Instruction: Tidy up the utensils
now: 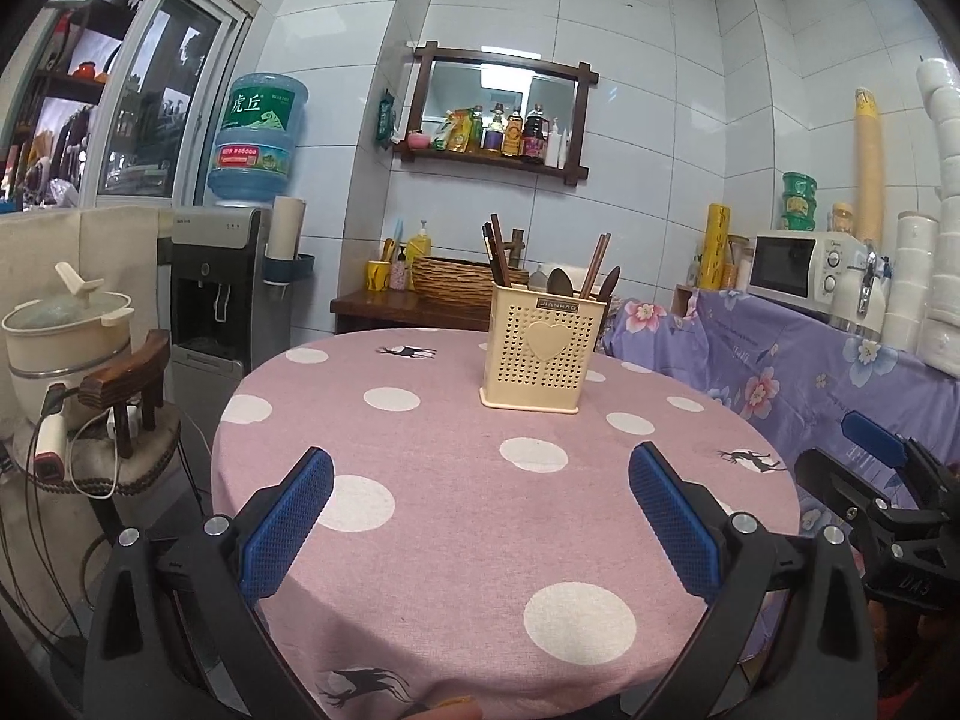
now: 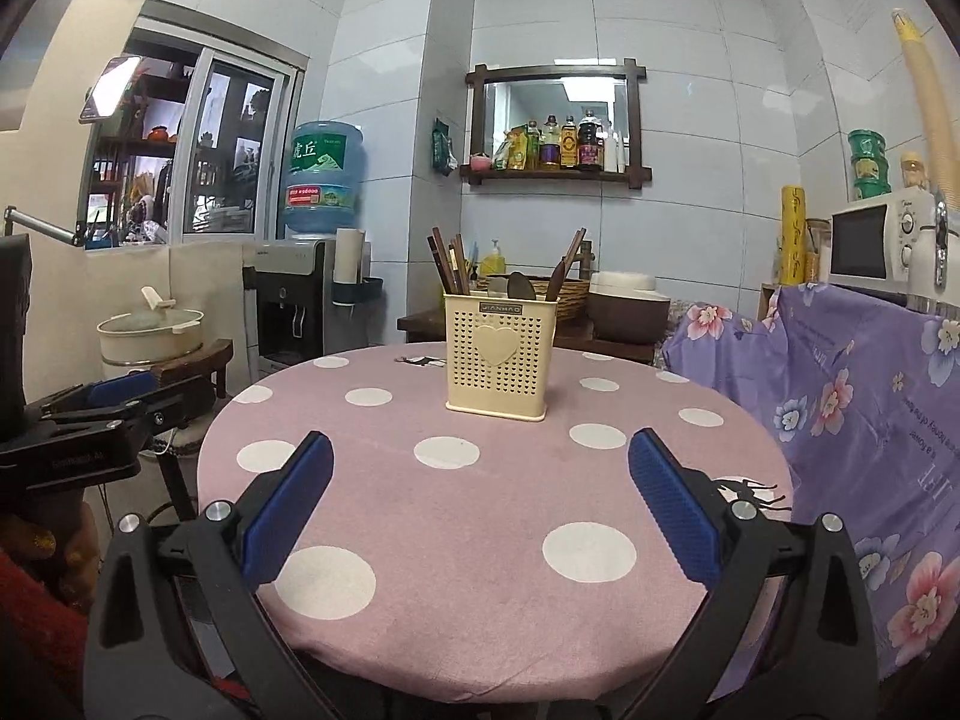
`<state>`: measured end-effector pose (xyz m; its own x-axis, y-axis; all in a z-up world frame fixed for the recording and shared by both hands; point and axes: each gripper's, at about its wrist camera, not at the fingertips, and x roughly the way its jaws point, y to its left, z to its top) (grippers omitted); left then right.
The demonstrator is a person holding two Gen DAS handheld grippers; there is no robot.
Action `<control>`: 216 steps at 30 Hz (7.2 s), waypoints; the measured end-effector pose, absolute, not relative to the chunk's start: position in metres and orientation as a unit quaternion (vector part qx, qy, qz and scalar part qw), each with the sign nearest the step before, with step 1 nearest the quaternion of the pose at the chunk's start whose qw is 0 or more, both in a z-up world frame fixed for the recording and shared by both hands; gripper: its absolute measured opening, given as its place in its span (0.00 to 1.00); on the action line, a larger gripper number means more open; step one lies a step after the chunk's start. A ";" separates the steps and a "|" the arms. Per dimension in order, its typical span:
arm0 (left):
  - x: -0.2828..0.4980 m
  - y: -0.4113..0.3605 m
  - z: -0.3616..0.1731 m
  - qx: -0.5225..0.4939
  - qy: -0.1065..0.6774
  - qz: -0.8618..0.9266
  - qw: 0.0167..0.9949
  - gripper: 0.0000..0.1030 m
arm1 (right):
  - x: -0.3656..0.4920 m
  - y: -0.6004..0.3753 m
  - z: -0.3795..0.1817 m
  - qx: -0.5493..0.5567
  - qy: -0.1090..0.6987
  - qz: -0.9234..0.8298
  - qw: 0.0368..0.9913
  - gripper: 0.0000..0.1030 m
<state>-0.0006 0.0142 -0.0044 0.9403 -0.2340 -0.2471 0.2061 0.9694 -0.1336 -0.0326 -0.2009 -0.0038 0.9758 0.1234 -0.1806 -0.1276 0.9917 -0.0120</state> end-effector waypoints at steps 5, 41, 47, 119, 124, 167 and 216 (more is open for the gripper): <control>-0.004 0.015 -0.005 -0.047 0.128 -0.110 0.985 0.95 | -0.031 -0.203 -0.005 -0.011 0.093 0.055 0.994 0.95; -0.004 0.010 -0.007 -0.041 0.140 -0.109 0.983 0.95 | -0.031 -0.201 -0.007 -0.011 0.098 0.053 0.994 0.95; -0.002 0.010 -0.007 -0.041 0.144 -0.105 0.983 0.95 | -0.028 -0.201 -0.009 -0.008 0.103 0.052 0.993 0.95; 0.003 0.009 -0.008 -0.031 0.165 -0.093 0.981 0.95 | -0.019 -0.209 -0.022 0.020 0.135 0.052 0.989 0.95; 0.003 0.008 -0.008 -0.031 0.165 -0.092 0.981 0.95 | -0.019 -0.209 -0.022 0.020 0.135 0.052 0.989 0.95; 0.004 0.010 -0.010 -0.026 0.169 -0.095 0.981 0.95 | -0.018 -0.208 -0.025 0.022 0.139 0.053 0.989 0.95; 0.003 0.015 -0.009 -0.026 0.174 -0.094 0.980 0.95 | -0.016 -0.206 -0.027 0.024 0.145 0.053 0.988 0.95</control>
<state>0.0034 0.0149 -0.0086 0.9223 -0.1926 -0.3351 0.1743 0.9811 -0.0843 -0.0162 -0.2061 -0.0268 0.9526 0.1115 -0.2832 -0.0977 0.9933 0.0623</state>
